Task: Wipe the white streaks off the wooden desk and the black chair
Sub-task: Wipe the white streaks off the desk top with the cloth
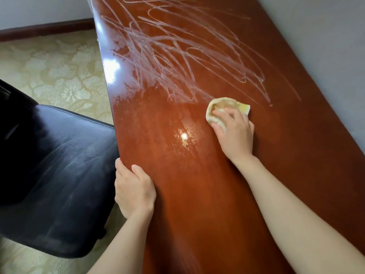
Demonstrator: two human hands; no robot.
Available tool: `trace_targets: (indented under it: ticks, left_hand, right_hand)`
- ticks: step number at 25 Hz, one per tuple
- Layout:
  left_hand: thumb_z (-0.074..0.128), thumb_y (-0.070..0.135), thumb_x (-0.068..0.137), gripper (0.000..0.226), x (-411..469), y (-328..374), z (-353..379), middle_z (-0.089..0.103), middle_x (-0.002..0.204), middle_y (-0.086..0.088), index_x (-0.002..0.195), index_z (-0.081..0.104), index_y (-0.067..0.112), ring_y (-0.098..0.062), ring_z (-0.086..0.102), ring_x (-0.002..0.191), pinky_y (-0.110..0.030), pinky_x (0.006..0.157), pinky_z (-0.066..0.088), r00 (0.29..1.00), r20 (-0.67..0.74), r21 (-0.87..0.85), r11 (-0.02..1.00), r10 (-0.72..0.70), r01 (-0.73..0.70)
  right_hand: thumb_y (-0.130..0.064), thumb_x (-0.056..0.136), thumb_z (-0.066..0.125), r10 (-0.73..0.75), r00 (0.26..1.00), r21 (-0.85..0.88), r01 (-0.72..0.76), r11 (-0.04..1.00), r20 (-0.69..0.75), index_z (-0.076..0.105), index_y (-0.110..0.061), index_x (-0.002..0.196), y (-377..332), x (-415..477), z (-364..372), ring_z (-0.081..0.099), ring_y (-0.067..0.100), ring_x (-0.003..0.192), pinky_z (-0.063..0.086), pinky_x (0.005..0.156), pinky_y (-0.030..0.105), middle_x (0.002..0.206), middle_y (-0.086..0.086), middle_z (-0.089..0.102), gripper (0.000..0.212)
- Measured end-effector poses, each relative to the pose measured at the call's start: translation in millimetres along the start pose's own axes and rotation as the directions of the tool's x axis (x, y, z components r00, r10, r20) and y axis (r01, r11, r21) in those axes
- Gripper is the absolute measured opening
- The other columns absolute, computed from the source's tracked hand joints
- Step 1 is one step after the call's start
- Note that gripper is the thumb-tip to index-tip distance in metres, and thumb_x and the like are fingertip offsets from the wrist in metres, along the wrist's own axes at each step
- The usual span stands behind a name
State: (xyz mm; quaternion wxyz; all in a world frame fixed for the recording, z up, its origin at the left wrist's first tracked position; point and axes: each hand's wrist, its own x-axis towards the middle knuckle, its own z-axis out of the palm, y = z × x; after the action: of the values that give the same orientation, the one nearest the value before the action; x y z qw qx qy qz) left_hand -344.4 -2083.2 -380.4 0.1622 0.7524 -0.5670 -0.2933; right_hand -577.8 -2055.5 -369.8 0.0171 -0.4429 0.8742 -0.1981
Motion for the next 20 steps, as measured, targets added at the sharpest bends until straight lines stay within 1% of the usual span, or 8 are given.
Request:
trace_targets:
  ticks: [2, 4, 8, 10, 13, 16, 18, 20]
  left_hand:
    - [0.027, 0.027, 0.097, 0.046, 0, 2, 1, 0.05, 0.137, -0.01, 0.141, 0.031, 0.014, -0.037, 0.051, 0.114, -0.045, 0.089, 0.038, 1.0, -0.011, 0.004, 1.0, 0.006, -0.006]
    - [0.028, 0.026, 0.098, 0.046, 1, 3, 1, 0.05, 0.136, -0.01, 0.142, 0.031, 0.014, -0.036, 0.051, 0.114, -0.045, 0.09, 0.038, 1.0, -0.018, 0.017, 1.0, 0.0, 0.0]
    - [0.028, 0.025, 0.097, 0.046, 2, 2, 0, 0.05, 0.136, -0.01, 0.141, 0.031, 0.014, -0.036, 0.05, 0.115, -0.045, 0.09, 0.038, 1.0, -0.015, 0.019, 1.0, -0.011, 0.011]
    - [0.028, 0.025, 0.097, 0.047, 2, 1, 1, 0.049, 0.137, -0.01, 0.141, 0.031, 0.013, -0.036, 0.05, 0.116, -0.046, 0.09, 0.038, 1.0, -0.006, 0.015, 1.0, -0.01, 0.01]
    - [0.03, 0.027, 0.096, 0.047, 2, 1, 2, 0.049, 0.137, -0.009, 0.141, 0.031, 0.012, -0.035, 0.049, 0.117, -0.046, 0.091, 0.039, 1.0, -0.003, 0.01, 1.0, 0.019, -0.019]
    - [0.032, 0.029, 0.097, 0.049, 2, -4, 1, 0.046, 0.14, -0.009, 0.143, 0.03, 0.011, -0.031, 0.044, 0.124, -0.047, 0.095, 0.037, 0.999, -0.007, -0.006, 0.999, 0.047, -0.047]
    - [0.03, 0.032, 0.095, 0.055, 3, -7, 1, 0.041, 0.146, -0.009, 0.146, 0.028, 0.01, -0.028, 0.037, 0.132, -0.047, 0.102, 0.034, 0.995, -0.023, -0.009, 0.995, 0.097, -0.097]
    - [0.03, 0.035, 0.09, 0.063, 1, -8, 1, 0.031, 0.152, -0.01, 0.148, 0.025, 0.009, -0.026, 0.028, 0.139, -0.046, 0.111, 0.026, 0.982, -0.044, 0.057, 0.982, 0.185, -0.182]
  right_hand:
    - [-0.036, 0.09, 0.058, 0.076, 0.996, 0.019, -0.075, 0.997, -0.039, 0.062, -0.03, 0.119, -13, 25, 7, 0.046, 0.02, 0.116, 0.032, 0.093, 0.037, 0.121, -0.003, 0.058, 0.031]
    - [-0.037, 0.089, 0.057, 0.071, 0.997, 0.047, -0.07, 0.996, -0.038, 0.064, -0.029, 0.116, -39, 35, 20, 0.048, 0.022, 0.112, 0.033, 0.088, 0.036, 0.119, -0.004, 0.06, 0.029]
    - [-0.026, 0.077, 0.06, -0.237, 0.971, 0.098, 0.237, 0.967, -0.008, 0.071, -0.026, 0.096, -103, -3, 45, 0.058, 0.025, 0.09, 0.037, 0.077, 0.036, 0.097, -0.003, 0.066, 0.022]
    - [-0.021, 0.072, 0.061, -0.335, 0.942, 0.153, 0.331, 0.931, 0.001, 0.072, -0.025, 0.092, -116, -30, 47, 0.059, 0.025, 0.087, 0.04, 0.078, 0.037, 0.094, -0.003, 0.067, 0.023]
    - [-0.021, 0.075, 0.06, -0.399, 0.917, 0.21, 0.388, 0.897, 0.01, 0.072, -0.026, 0.094, -105, -61, 36, 0.059, 0.021, 0.092, 0.043, 0.083, 0.038, 0.099, -0.005, 0.067, 0.023]
    - [-0.024, 0.081, 0.058, -0.487, 0.873, 0.191, 0.472, 0.861, 0.038, 0.071, -0.027, 0.099, -72, -86, 19, 0.054, 0.016, 0.098, 0.038, 0.085, 0.03, 0.101, -0.007, 0.066, 0.022]
    - [-0.021, 0.081, 0.064, -0.476, 0.879, 0.161, 0.465, 0.871, 0.035, 0.07, -0.026, 0.101, -42, -94, 7, 0.055, 0.017, 0.099, 0.039, 0.084, 0.031, 0.102, -0.005, 0.066, 0.022]
    - [-0.015, 0.077, 0.074, -0.398, 0.917, 0.122, 0.393, 0.911, 0.015, 0.071, -0.024, 0.102, -9, -95, -6, 0.058, 0.02, 0.097, 0.042, 0.082, 0.033, 0.103, -0.002, 0.067, 0.027]
